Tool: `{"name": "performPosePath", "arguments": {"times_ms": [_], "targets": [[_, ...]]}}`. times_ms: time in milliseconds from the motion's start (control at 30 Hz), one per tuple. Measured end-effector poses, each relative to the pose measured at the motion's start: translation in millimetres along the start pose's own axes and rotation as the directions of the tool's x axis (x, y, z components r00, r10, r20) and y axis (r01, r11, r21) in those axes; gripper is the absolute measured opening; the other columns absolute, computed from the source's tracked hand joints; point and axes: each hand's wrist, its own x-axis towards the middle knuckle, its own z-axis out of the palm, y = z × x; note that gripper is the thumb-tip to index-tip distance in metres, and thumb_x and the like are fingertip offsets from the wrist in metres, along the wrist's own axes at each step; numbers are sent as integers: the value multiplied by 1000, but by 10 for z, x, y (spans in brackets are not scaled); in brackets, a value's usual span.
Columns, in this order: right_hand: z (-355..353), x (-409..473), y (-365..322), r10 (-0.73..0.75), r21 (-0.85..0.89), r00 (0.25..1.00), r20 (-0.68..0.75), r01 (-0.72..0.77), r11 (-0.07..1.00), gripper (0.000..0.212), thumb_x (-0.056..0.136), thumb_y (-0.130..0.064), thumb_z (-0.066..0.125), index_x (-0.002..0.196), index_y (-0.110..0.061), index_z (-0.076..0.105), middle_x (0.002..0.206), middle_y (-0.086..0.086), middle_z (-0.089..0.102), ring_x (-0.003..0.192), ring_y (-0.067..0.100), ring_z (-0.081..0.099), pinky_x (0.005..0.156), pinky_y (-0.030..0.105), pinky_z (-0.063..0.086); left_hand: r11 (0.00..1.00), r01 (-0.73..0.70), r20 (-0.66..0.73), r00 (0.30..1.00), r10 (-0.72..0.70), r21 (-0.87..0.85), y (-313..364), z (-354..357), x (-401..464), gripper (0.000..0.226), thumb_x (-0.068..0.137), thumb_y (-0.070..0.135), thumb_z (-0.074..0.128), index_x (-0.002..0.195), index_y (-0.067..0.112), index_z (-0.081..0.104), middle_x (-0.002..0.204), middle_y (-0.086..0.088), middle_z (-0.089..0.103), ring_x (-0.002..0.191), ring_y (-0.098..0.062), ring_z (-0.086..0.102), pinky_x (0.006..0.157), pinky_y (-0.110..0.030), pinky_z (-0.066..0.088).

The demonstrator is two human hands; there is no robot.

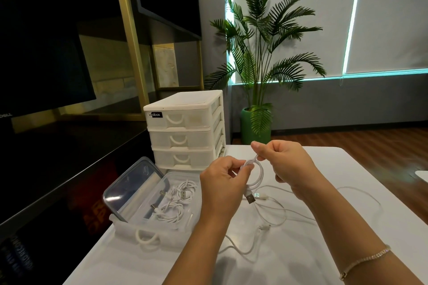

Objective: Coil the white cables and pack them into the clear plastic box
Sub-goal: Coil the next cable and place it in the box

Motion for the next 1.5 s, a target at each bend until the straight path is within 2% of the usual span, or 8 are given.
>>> {"name": "performPosePath", "arguments": {"times_ms": [300, 567, 733, 867, 1000, 1100, 1233, 1500], "targets": [[33, -12, -4, 47, -7, 998, 46, -46, 999, 38, 88, -45, 52, 67, -15, 59, 68, -1, 55, 62, 13, 44, 53, 24, 39, 999, 47, 33, 998, -47, -14, 38, -8, -2, 22, 82, 32, 68, 72, 29, 48, 62, 11, 46, 56, -10, 44, 48, -4, 38], [33, -23, -2, 63, -62, 993, 99, -58, 996, 39, 88, -47, 51, 70, -14, 62, 74, 3, 57, 63, 14, 46, 57, 26, 42, 998, 37, 97, 994, -41, 45, 26, -1, -5, 17, 83, 27, 67, 82, 24, 50, 67, 12, 46, 56, -9, 44, 48, -3, 37], [74, -47, -12, 65, -98, 989, 130, -53, 994, 39, 88, -47, 49, 70, -15, 61, 70, 5, 53, 60, 13, 43, 55, 23, 42, 998, 3, 77, 997, -8, 62, 0, -20, 5, 27, 83, 24, 67, 70, 30, 44, 66, 12, 47, 57, -11, 43, 49, -5, 38], [77, -36, -7, 50, -77, 990, 135, -40, 996, 40, 88, -48, 48, 74, -14, 60, 72, 2, 57, 63, 14, 46, 55, 24, 43, 999, -40, 47, 998, 39, 13, 10, -14, -20, 18, 82, 23, 69, 82, 27, 51, 67, 15, 47, 58, -10, 47, 51, -3, 39], [83, -27, -6, 32, -56, 987, 157, -24, 998, 31, 92, -48, 42, 92, -19, 55, 74, -3, 51, 63, 10, 45, 53, 23, 40, 994, -111, 29, 993, 112, -25, 26, -7, -40, 27, 84, 19, 67, 97, 37, 52, 70, 19, 47, 60, -7, 51, 53, -4, 42], [87, -25, 3, 30, -37, 984, 175, -24, 999, 27, 95, -45, 38, 102, -21, 50, 74, -4, 49, 63, 9, 44, 53, 22, 40, 977, -209, 4, 978, 209, -42, 29, -2, -48, 30, 85, 16, 65, 103, 38, 57, 75, 23, 46, 73, 7, 53, 59, -1, 42], [80, -24, 2, 41, -11, 980, 195, -39, 999, 24, 96, -43, 38, 102, -23, 50, 75, -2, 52, 63, 10, 45, 55, 23, 41, 950, -310, -56, 949, 309, -17, -16, 12, -44, 23, 80, 17, 63, 100, 28, 69, 73, 21, 45, 76, 9, 51, 62, 0, 39], [92, -15, 23, 20, -7, 971, 236, -19, 1000, 20, 99, -34, 37, 99, -22, 53, 76, 2, 56, 61, 12, 44, 52, 23, 38, 954, -293, -153, 942, 298, 55, -38, 16, -29, 18, 80, 15, 70, 97, 20, 73, 92, 13, 63, 84, 5, 59, 73, -1, 46]]}}
